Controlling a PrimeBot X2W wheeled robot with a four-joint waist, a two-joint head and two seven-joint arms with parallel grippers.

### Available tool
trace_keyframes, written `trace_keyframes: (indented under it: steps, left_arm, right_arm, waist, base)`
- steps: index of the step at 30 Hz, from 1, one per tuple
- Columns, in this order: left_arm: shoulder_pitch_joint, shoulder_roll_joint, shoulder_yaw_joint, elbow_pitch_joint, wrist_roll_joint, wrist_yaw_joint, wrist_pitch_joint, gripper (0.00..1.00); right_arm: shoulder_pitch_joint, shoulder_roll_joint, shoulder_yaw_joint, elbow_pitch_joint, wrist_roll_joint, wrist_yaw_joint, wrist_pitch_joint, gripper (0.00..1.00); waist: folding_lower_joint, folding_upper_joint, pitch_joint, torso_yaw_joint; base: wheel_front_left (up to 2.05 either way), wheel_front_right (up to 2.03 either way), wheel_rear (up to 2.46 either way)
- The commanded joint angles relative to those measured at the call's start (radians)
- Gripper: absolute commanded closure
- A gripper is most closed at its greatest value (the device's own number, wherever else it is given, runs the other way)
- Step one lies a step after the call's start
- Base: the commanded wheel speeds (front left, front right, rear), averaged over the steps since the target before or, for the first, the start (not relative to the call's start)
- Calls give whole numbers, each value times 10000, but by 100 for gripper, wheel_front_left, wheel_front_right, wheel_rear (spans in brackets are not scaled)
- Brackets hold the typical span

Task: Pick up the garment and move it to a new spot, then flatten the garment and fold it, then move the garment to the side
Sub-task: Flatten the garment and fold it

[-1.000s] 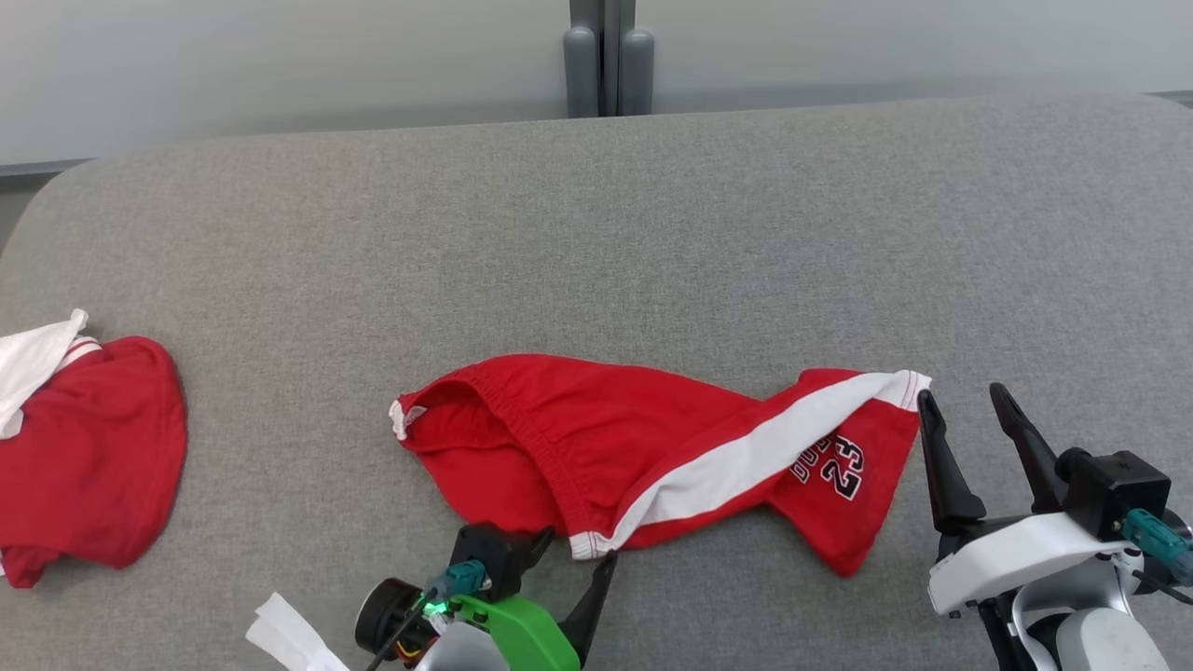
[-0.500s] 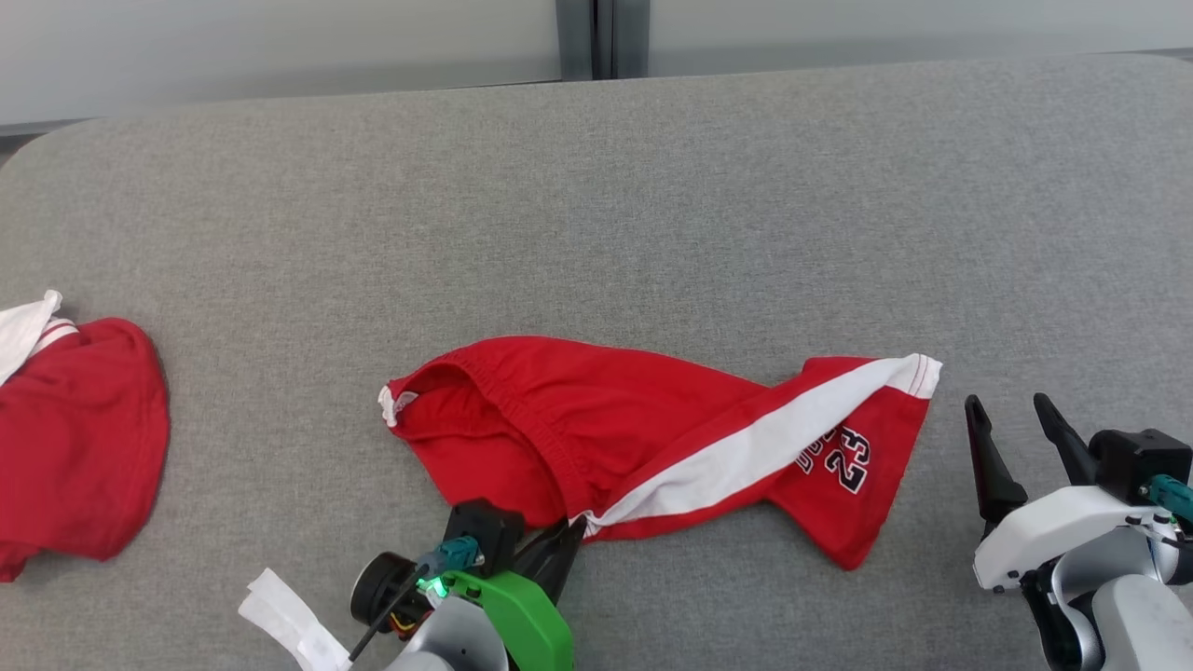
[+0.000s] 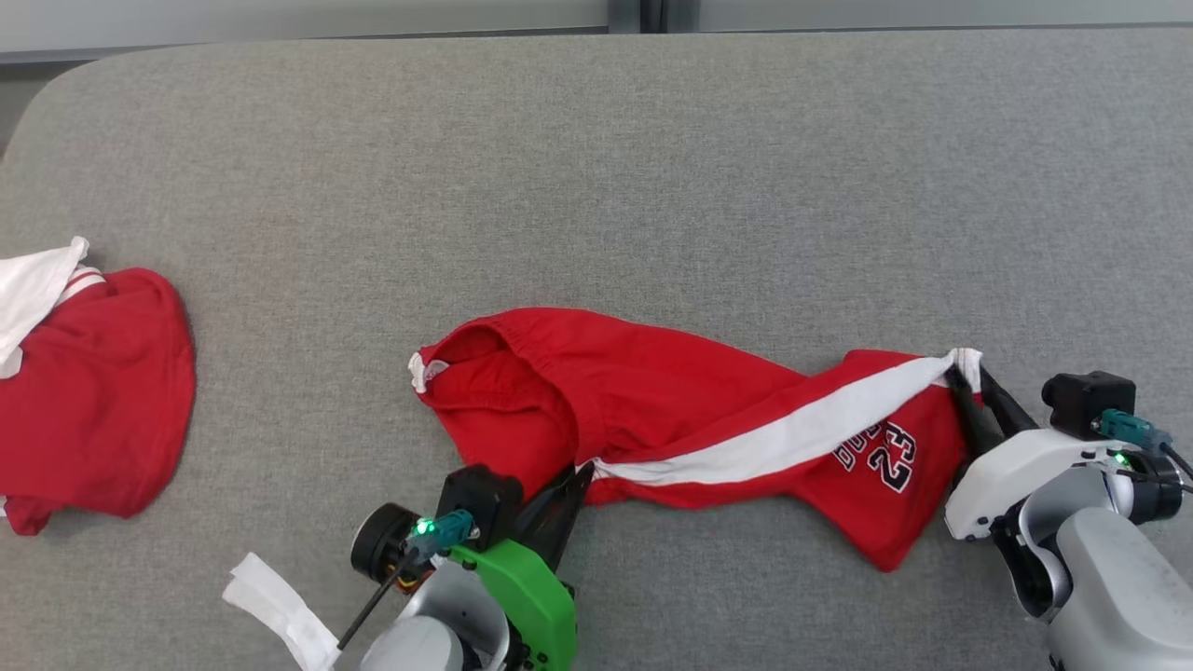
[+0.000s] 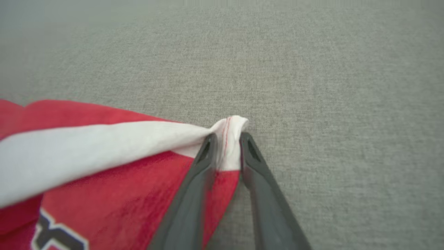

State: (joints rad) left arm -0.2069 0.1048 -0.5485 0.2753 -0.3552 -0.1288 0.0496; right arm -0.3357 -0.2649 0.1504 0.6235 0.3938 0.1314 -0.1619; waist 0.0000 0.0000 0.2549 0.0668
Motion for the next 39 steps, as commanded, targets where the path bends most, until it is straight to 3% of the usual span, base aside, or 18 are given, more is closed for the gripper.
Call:
trace_keyframes:
  steps: [1,6,13,20,23,29,34,39]
  left_arm:
    - [-205,64,75,-149,116,40,-222,100]
    - [-358,307,421,-1141,268,306,-883,100]
    - [-1254,935,1264,-3760,767,863,-1184,100]
    - [-2507,1215,1975,-5792,1021,1201,-922,100]
    - [-2943,1238,2160,-6000,872,1202,-687,100]
    - [-4307,890,2133,-4731,213,727,-536,100]
    - [-6360,224,2117,-1751,-399,346,-989,100]
    - [-8825,-226,2600,1576,-868,238,-2425,100]
  right_arm:
    - [-70,-145,52,69,113,-14,-221,100]
    - [-123,-605,-182,-879,150,-14,-874,100]
    - [393,-952,-1370,-4427,-706,-15,-968,100]
    - [702,-725,-2487,-8439,-1459,-15,408,100]
    - [480,-645,-2738,-9273,-1433,-15,1004,100]
    - [-778,-966,-2508,-8665,-959,-15,1618,100]
    - [-3026,-1365,-1707,-6568,-653,-14,1422,100]
    - [-5984,-1226,-603,-4125,-373,-14,837,100]
  waist:
    - [0,0,-55,41]
    - [0,0,-463,-17]
    - [0,0,-1024,-196]
    - [0,0,-1222,-466]
    - [0,0,-1194,-602]
    - [0,0,-848,-721]
    - [0,0,-346,-739]
    - [0,0,166,-917]
  base:
    - [0,0,0]
    - [0,0,0]
    - [0,0,0]
    - [0,0,0]
    - [0,0,0]
    - [0,0,0]
    - [0,0,0]
    - [0,0,0]
